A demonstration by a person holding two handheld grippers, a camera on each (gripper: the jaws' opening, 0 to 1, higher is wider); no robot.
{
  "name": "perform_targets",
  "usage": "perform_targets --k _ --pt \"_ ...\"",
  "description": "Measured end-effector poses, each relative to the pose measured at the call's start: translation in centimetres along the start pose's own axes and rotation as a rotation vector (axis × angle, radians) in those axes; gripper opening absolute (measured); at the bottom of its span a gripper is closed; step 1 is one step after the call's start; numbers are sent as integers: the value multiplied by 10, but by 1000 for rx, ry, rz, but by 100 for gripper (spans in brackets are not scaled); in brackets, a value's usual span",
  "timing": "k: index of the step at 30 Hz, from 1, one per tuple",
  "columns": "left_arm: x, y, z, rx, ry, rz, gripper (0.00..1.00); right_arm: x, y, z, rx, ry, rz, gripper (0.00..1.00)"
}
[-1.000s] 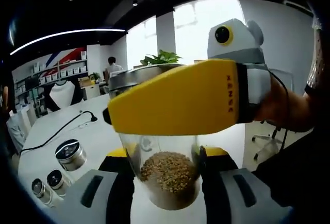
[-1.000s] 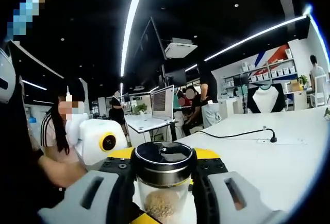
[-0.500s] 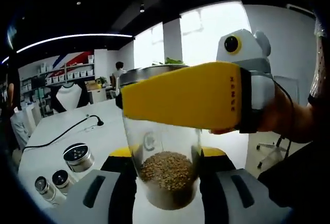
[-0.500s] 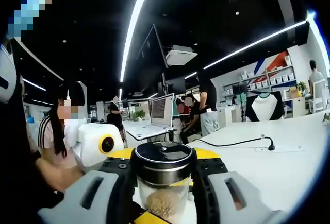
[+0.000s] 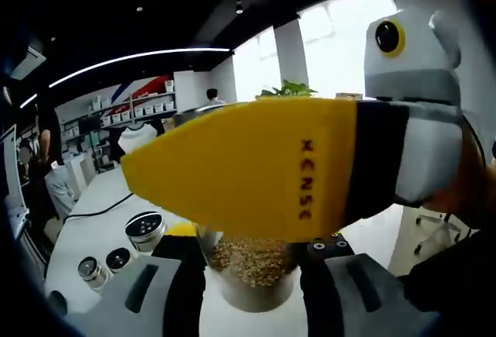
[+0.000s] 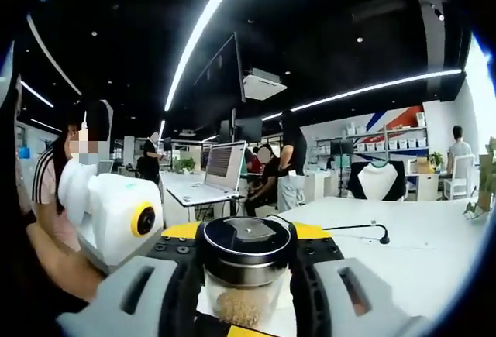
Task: Rotate the seasoning bottle until the label or dispensing opening points toward the visible target arrow and the bottle remains upright within the marked orientation range
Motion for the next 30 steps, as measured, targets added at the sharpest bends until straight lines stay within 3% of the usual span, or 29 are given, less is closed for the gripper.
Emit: perform_targets --k 9,11,14,22,26,30 --pt "-6 -5 4 1 92 -26 47 -8 -2 -13 89 -157 -41 39" --pt "-7 -7 4 10 117 -30 46 -10 -4 -14 78 -191 -43 39" --pt "-8 -10 5 -20 214 -46 46 -11 -9 -16 15 -295 -41 39" --pt "-11 -19 2 14 327 -72 46 -16 -18 -20 0 -487 -55 39" --pt "-9 -19 0 29 306 -74 45 -16 -18 -20 -25 -487 -37 39" --pt "-8 -18 0 -15 263 -90 45 -16 -17 -19 -16 -418 -53 39"
Point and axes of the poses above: the point that each gripper's makers call its tool centre point, and the gripper's own axes: x roughly forward along the fingers, z roughly to its left, y roughly out of its underside, the point moved 10 cm from there along -x, roughly backward along the fingers, and after that the axes turned 1 degree about -y, right-handed, at the moved point
